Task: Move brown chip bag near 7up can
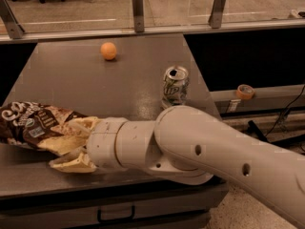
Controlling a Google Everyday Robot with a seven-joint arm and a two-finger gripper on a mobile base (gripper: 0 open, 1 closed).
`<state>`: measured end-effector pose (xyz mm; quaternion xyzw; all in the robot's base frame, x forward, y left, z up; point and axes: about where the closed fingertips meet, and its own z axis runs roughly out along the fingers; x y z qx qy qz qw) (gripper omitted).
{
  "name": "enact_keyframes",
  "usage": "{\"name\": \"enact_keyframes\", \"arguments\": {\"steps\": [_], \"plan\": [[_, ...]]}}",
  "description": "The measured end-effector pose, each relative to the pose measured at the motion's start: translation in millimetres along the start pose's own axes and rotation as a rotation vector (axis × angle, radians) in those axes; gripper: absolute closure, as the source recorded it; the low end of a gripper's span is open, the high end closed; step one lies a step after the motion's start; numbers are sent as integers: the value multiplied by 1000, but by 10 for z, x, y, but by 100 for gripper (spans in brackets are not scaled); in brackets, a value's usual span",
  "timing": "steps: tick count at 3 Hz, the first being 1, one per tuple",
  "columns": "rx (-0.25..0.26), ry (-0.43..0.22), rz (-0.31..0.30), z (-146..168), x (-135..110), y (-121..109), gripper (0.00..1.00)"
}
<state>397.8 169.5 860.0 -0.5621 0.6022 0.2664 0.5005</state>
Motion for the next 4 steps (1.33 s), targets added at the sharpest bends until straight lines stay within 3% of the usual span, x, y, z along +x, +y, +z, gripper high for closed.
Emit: {"name": "enact_keyframes", "arguments": {"steps": [1,2,3,4], "plan": [[-3,19,12,43,57,-20,64],[105,68,56,-158,184,-271,87],[259,134,73,-504,327,-581,100],[403,204,94,-894,486,-789,100]]}}
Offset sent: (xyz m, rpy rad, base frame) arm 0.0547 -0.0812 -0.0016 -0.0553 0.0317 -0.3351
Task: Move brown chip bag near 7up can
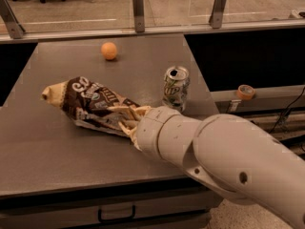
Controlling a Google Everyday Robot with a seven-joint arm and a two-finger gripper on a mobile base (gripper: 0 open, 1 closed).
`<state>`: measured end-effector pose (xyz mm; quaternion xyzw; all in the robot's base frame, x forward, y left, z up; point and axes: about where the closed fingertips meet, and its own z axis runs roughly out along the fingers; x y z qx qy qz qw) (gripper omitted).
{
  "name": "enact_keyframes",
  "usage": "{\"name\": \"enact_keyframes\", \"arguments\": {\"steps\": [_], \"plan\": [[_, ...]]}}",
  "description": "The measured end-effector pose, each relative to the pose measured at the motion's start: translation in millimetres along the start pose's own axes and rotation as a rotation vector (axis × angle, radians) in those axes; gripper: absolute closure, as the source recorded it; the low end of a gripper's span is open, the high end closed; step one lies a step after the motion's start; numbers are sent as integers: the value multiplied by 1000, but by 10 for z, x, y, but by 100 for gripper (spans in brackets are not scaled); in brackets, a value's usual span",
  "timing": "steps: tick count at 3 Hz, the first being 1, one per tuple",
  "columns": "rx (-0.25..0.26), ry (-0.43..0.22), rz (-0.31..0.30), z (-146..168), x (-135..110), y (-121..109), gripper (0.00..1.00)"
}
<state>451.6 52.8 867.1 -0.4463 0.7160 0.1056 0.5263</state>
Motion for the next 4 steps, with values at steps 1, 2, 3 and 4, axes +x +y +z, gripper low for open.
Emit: {"name": "enact_keyframes", "arguments": {"steps": [1,2,3,4], "plan": [[48,20,8,-165,93,-183,82],[50,18,-8,-266,124,-262,59],[19,-3,-25,-324,126,-289,35],[-24,-24,-28,-413,168,-291,13]]}}
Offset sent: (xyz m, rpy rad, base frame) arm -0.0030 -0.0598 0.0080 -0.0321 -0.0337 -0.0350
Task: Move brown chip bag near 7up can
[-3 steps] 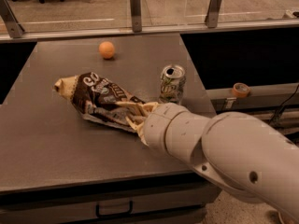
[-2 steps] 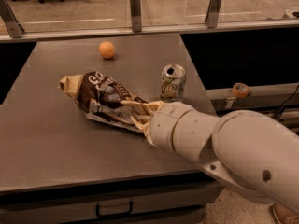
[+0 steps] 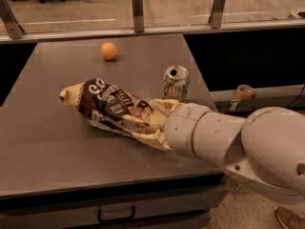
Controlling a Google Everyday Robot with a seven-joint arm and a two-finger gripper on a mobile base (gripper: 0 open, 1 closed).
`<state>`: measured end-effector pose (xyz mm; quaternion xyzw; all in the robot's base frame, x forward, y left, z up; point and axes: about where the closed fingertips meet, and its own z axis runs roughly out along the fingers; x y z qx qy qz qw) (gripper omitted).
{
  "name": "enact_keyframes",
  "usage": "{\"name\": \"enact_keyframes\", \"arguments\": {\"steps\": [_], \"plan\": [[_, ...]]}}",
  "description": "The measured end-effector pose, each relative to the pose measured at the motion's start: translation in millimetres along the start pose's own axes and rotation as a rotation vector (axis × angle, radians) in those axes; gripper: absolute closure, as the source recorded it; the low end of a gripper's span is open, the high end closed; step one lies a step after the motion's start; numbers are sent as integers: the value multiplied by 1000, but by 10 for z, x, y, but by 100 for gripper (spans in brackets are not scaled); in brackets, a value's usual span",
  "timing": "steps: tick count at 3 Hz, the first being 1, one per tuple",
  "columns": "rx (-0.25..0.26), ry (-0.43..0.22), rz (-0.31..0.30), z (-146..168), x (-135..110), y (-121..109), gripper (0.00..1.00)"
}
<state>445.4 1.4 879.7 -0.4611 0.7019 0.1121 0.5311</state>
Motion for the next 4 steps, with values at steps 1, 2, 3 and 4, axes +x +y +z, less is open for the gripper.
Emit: {"name": "enact_keyframes", "arguments": {"steps": [1,2,3,4], "plan": [[-41,-19,16,-135,85,28,0],[-96,-92,70,-361,221,-14,0],[-68,-111,125,-730,457,-153,0],[48,-92,248,-1039,556,-378,0]]}}
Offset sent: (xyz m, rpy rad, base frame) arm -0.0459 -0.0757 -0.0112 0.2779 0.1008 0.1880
